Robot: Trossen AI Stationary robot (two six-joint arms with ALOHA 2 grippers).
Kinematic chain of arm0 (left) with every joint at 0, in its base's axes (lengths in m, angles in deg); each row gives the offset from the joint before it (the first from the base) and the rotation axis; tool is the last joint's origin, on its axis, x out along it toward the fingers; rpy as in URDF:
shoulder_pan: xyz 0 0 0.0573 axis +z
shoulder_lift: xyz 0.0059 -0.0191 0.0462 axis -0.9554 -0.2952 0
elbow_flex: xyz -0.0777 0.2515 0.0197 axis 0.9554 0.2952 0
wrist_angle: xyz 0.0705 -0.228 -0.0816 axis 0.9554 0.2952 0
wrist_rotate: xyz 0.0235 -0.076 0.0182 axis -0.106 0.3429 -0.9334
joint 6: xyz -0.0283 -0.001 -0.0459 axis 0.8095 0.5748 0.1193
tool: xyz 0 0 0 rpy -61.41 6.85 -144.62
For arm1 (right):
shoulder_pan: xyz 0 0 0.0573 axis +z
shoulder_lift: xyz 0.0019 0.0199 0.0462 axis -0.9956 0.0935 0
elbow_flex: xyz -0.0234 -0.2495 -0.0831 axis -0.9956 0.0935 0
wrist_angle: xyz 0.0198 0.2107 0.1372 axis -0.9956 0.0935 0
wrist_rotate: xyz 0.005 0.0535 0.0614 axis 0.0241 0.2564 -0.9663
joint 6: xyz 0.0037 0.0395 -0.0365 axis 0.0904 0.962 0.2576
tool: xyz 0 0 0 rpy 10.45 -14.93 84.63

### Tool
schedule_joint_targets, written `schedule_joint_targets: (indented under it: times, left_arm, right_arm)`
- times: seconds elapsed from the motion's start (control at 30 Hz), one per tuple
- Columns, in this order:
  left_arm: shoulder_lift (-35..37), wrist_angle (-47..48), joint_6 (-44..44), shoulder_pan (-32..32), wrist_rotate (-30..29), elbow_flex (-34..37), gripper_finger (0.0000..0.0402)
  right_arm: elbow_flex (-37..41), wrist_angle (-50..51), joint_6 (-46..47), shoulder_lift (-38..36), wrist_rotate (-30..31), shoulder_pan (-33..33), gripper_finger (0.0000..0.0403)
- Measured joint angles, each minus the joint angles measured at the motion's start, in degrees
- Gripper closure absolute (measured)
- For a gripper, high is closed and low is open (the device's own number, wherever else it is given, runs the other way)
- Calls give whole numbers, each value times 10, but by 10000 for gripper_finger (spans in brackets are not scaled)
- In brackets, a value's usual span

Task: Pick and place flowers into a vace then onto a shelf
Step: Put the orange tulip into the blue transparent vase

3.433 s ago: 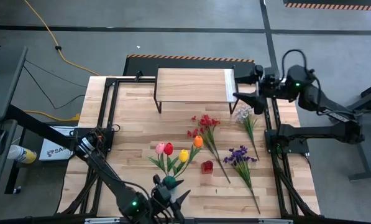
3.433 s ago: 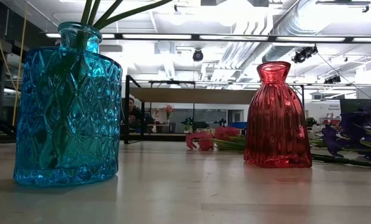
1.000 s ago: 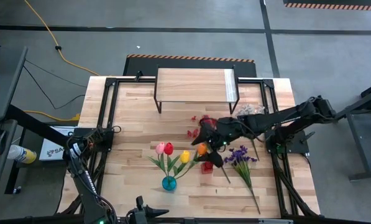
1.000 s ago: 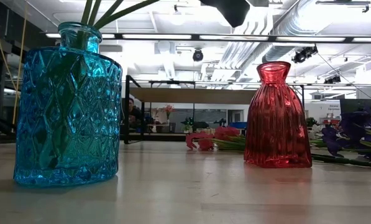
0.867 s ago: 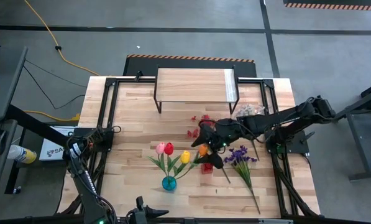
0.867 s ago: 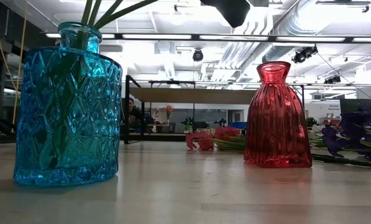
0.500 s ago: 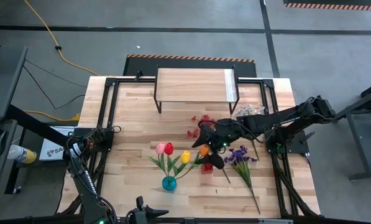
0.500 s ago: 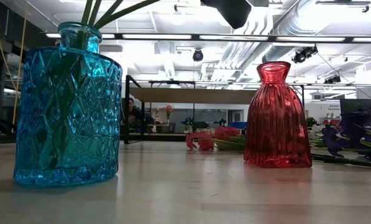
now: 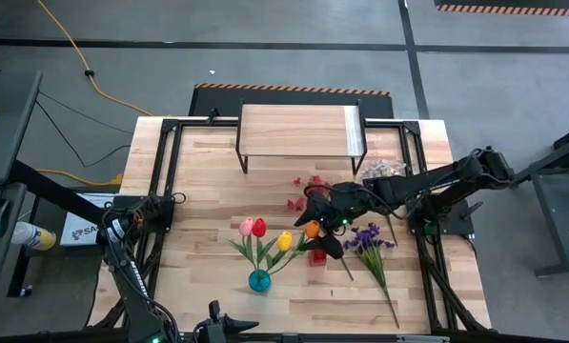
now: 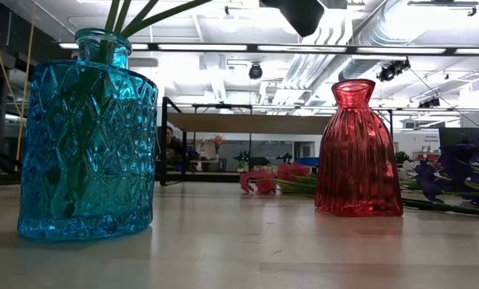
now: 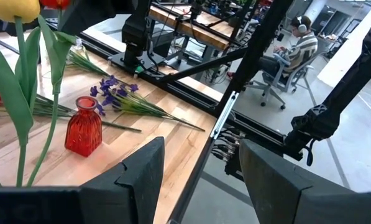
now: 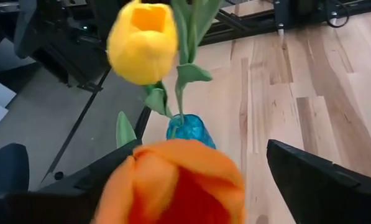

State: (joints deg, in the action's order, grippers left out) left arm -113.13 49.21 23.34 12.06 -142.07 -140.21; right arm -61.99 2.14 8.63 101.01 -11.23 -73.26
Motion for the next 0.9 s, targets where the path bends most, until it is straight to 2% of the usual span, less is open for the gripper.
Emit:
schedule_joint_targets:
  times: [0.3,0.9]
  left_arm:
    - [0,-1,0,0,0,0,163]
    - [0,0,0,0,0,0,163]
  right_arm:
    - [0,-7,-12,5,14,12,93]
    - [0,-38,-11,5,12,12,94]
